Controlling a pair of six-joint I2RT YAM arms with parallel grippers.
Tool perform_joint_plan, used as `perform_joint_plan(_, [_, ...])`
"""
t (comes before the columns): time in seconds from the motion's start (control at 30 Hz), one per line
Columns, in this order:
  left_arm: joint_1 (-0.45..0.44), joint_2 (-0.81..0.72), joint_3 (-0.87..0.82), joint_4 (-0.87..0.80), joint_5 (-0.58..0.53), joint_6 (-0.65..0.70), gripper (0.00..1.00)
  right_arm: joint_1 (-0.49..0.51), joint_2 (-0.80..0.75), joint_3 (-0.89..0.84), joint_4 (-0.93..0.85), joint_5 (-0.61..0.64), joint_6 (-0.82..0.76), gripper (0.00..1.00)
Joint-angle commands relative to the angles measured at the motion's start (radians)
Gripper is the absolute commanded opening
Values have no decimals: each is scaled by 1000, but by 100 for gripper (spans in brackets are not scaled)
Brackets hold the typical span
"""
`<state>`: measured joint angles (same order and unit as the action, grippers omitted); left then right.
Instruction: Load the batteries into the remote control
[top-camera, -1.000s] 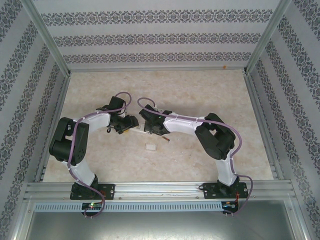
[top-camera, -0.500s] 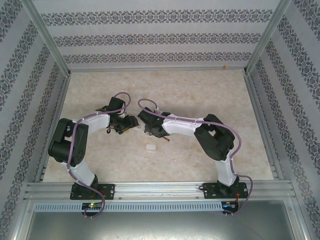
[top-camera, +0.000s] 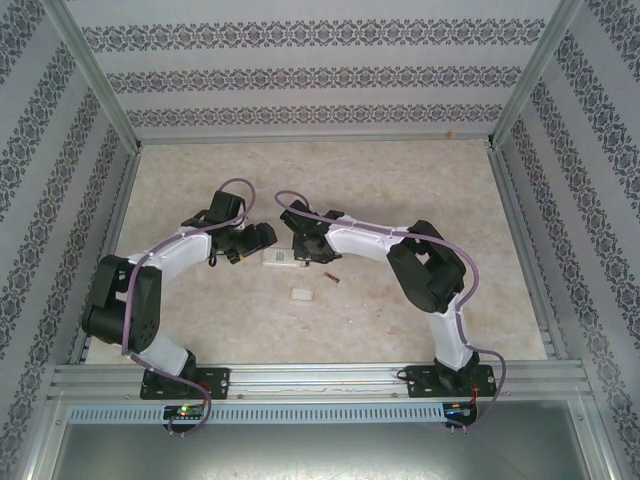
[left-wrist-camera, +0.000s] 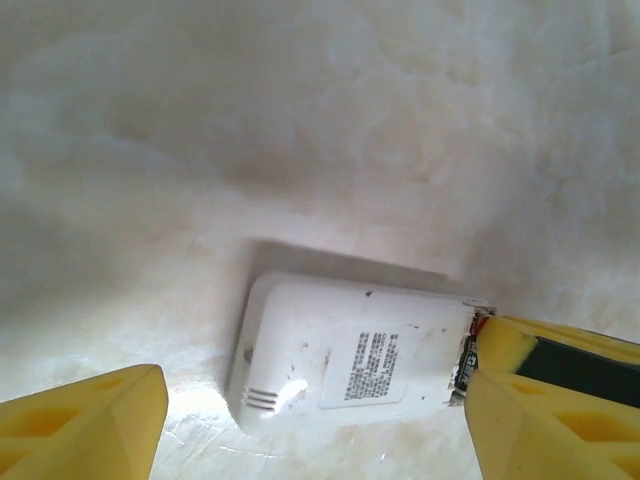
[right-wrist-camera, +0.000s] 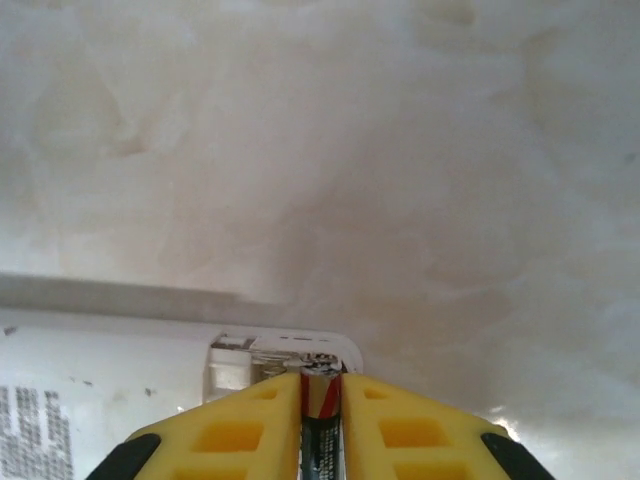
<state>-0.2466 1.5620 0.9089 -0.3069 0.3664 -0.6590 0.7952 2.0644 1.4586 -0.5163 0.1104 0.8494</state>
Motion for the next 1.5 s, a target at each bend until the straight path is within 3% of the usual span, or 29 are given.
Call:
perform_joint_plan(0.0, [4, -7, 5, -44, -32, 12, 80, -18, -20, 34, -65, -19, -99, 21])
perform_joint_plan(0.13, [3, 4, 7, -45, -15, 16, 81, -35, -124, -23, -53, -21, -161, 28])
perform_joint_plan(0.23, [3, -3, 5, -52, 5, 27, 82, -57, -206, -124, -14, -80, -317, 36])
perform_joint_plan(0.33, [3, -28, -5, -58, 12, 45, 82, -60, -236, -175, -78, -147, -506, 39])
perform_joint_plan(0.43, [3, -51, -7, -74, 7, 62, 82, -44, -239, -210, -114, -186, -600, 41])
perform_joint_plan(0.67, [3, -71, 0, -104, -4, 81, 83, -25, -156, -212, -143, -161, -636, 45])
perform_joint_plan(0.9, [3, -75, -2, -112, -14, 82, 83, -24, -104, -186, -134, -136, -635, 41])
perform_joint_plan(1.03, [4, -74, -4, -106, -16, 76, 84, -25, -98, -182, -150, -96, -618, 25])
perform_joint_plan(1.1, [4, -71, 1, -104, -14, 73, 84, -26, -101, -181, -164, -63, -577, 16])
perform_joint_plan(1.17, [3, -67, 5, -102, -15, 71, 84, -36, -111, -184, -182, -11, -421, 7])
perform_joint_plan(1.27, [3, -64, 11, -107, -18, 67, 84, -77, -168, -257, -169, 3, -52, 12])
perform_joint_plan(1.37, [3, -72, 7, -106, -21, 63, 84, -111, -265, -440, 25, -70, 303, 16])
perform_joint_plan(1.47, [3, -75, 3, -104, -22, 64, 84, -110, -260, -451, 9, -73, 459, 17])
